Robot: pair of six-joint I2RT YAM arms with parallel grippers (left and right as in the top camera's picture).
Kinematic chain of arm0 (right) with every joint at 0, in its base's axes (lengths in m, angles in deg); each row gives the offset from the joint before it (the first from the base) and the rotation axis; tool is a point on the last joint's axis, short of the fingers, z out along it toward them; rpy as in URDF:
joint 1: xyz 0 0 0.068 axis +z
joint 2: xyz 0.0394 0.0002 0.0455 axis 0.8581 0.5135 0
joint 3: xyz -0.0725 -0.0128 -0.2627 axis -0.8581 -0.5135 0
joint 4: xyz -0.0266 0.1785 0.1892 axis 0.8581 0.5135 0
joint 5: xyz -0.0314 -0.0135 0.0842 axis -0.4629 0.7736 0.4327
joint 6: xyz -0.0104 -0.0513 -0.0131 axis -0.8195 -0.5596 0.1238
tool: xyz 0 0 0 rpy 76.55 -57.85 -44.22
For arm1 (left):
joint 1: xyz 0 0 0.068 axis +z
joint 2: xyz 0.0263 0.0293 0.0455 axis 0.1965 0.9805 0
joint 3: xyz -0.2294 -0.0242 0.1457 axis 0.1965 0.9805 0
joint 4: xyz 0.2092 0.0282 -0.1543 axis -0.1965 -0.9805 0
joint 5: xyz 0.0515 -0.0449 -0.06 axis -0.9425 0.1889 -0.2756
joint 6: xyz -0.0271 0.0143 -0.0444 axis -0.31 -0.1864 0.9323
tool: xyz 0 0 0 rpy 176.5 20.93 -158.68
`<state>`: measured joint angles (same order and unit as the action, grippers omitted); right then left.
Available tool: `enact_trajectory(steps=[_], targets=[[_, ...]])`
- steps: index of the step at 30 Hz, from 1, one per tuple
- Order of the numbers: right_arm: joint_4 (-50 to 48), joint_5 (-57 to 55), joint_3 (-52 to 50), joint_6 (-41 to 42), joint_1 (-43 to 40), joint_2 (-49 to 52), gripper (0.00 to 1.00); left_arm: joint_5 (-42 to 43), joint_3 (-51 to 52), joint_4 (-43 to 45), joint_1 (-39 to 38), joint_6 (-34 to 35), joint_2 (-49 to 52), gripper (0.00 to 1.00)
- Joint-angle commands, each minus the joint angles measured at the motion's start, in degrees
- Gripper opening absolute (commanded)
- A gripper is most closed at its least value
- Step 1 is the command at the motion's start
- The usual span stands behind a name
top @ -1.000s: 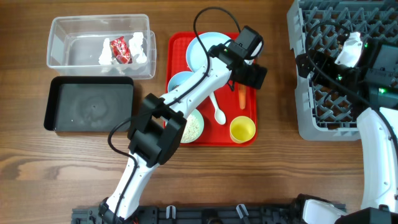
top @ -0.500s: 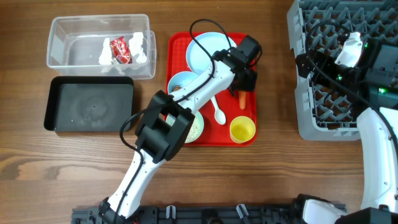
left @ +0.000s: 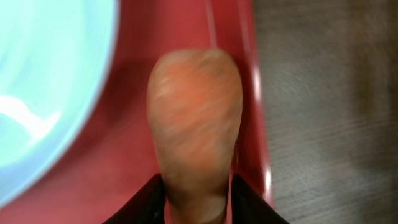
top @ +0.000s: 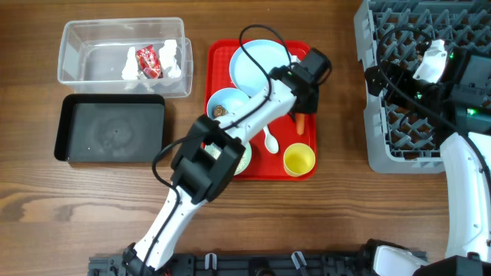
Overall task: Sort waste into correct bins and load items into the dishwasher rack
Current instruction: 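Reach the left gripper to the carrot on the red tray and grasp it, then carry the carrot left and place it on the black tray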
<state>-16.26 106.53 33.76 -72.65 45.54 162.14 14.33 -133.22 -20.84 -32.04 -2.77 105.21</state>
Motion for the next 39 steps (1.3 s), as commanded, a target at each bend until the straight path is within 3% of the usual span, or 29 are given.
enact_trajectory(steps=[1,11,30,36,39], targets=[[0.13,0.63,0.15,0.24,-0.02,0.35,1.0,-4.9,0.07,0.17,-2.51,-1.27,1.53,0.32],[1.16,-1.01,0.15,0.22,-0.02,0.35,1.0,-4.66,0.07,0.74,-2.1,-1.14,1.11,0.21],[1.14,-1.57,0.15,0.24,-0.02,0.37,1.0,-5.31,0.07,-1.79,2.29,-1.33,-12.94,0.21],[1.14,-1.57,0.15,0.24,-0.02,0.37,1.0,-6.82,0.07,-7.21,5.95,-1.29,-18.67,0.25],[1.14,-1.57,0.15,0.26,-0.02,0.37,1.0,-11.23,0.07,-16.02,10.1,-1.25,-23.61,0.24]])
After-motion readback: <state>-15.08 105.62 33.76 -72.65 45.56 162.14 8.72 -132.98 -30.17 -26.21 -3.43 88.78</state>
